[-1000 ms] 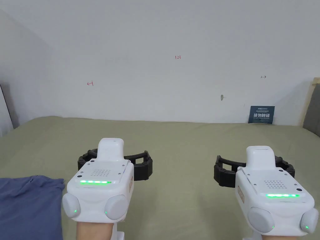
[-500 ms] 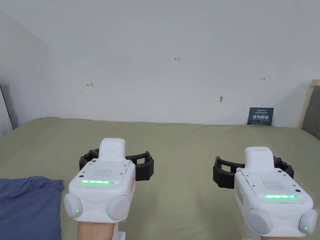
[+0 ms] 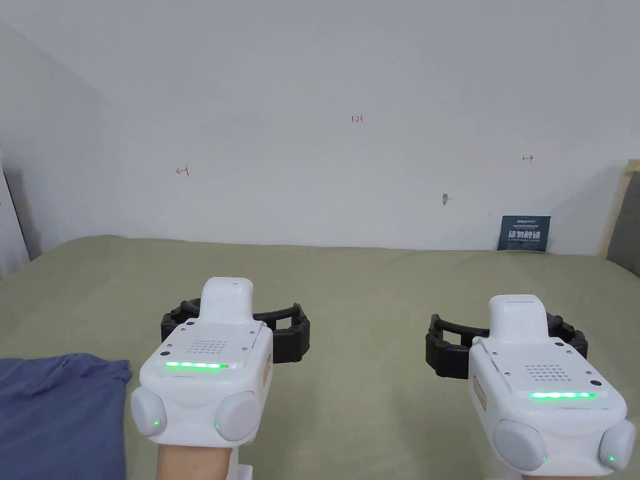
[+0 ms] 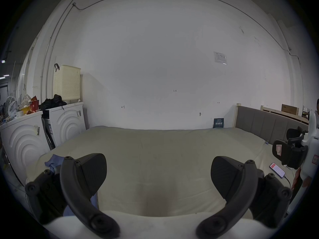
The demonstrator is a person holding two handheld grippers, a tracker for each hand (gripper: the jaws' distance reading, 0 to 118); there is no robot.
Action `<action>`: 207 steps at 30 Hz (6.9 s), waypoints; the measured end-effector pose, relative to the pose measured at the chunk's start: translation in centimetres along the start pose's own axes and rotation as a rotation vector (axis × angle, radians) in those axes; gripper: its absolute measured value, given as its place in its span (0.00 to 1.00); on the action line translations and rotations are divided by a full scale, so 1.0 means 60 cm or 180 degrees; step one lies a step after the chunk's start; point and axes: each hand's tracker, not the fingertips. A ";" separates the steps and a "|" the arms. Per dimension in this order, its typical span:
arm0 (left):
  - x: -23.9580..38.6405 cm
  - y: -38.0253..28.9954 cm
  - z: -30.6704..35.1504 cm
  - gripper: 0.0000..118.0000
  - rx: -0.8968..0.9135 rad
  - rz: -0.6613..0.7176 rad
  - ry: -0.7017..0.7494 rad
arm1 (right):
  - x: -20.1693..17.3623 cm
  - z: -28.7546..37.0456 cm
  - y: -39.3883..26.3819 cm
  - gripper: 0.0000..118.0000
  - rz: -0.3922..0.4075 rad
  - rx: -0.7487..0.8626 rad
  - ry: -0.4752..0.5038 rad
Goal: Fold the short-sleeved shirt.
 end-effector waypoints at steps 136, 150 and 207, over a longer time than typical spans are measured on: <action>-0.531 -0.065 0.304 0.01 -0.0430 0.0374 0.2526 | -0.586 0.055 0.013 0.00 0.0056 -0.0199 0.2441; -0.579 -0.133 0.059 0.01 -0.1050 0.0584 0.1892 | -0.591 -0.040 -0.057 0.00 0.0087 -0.0591 0.2259; 0.229 0.103 -0.258 0.00 -0.1645 -0.0185 -0.1339 | 0.065 0.028 -0.075 0.00 0.0014 -0.0807 0.0027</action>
